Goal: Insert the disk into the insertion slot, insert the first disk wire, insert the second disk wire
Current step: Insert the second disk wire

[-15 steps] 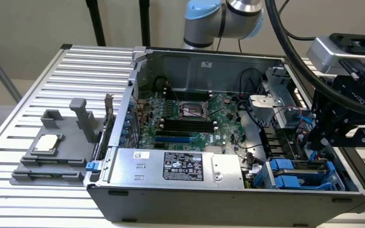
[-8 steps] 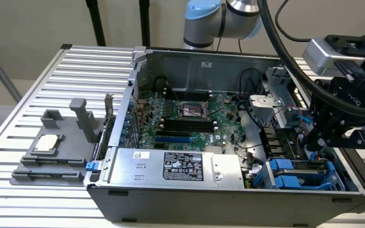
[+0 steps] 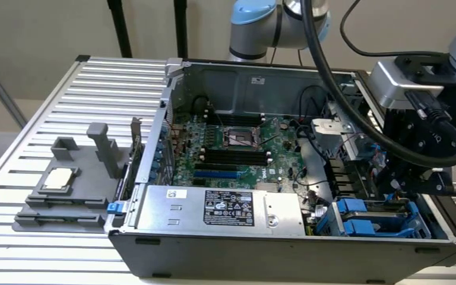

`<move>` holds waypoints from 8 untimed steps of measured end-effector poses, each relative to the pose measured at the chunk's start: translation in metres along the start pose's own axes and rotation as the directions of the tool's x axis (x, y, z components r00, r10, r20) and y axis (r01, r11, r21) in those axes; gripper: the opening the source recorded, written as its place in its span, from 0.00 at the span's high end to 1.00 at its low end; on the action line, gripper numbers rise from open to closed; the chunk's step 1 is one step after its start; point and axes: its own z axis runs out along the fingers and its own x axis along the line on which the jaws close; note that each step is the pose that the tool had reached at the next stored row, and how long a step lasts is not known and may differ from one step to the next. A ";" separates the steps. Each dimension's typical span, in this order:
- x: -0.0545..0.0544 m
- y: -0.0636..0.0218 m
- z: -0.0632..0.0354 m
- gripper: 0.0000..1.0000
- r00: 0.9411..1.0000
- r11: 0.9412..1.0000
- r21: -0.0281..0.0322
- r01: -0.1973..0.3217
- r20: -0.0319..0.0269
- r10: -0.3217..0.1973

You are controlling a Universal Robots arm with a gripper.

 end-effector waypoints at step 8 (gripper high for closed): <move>0.003 0.0003 0.0145 0.83 1.000 1.000 0.011 0.000 0.008 0.000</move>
